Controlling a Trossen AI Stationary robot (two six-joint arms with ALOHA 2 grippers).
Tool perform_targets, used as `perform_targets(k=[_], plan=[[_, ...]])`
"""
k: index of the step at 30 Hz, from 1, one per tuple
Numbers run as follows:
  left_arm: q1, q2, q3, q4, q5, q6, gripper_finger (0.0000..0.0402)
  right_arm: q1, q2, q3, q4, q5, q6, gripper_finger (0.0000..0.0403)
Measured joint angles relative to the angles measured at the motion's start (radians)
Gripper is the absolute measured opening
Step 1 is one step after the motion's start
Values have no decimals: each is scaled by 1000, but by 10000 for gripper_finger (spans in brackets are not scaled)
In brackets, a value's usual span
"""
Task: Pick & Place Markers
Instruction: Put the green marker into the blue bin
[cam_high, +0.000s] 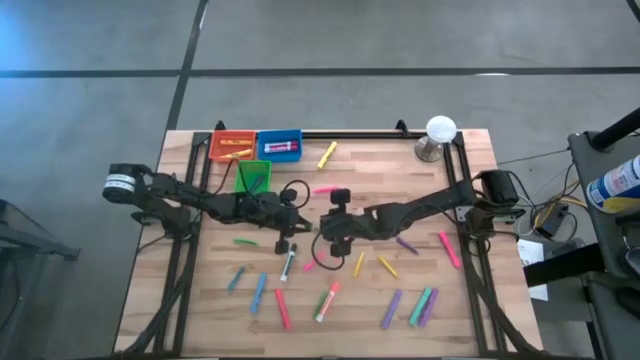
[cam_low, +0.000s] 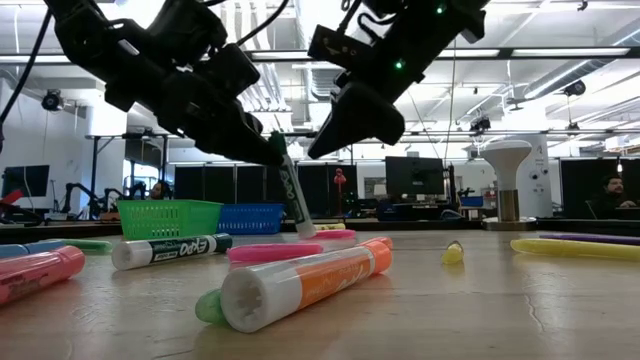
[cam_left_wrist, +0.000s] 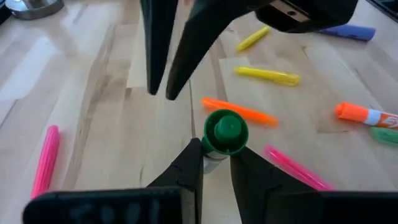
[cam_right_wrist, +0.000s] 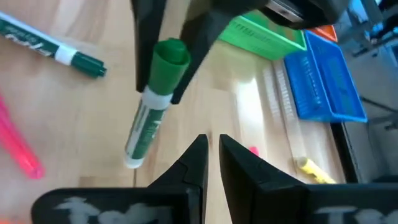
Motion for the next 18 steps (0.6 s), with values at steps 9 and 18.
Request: perform_targets(k=[9, 18], plan=[[6, 0, 0, -3, -7, -16, 59, -13, -3, -70, 81, -172, 200, 73], [6, -1, 11, -4, -8, -15, 59, -39, -1, -325, 617, -239, 315, 158]])
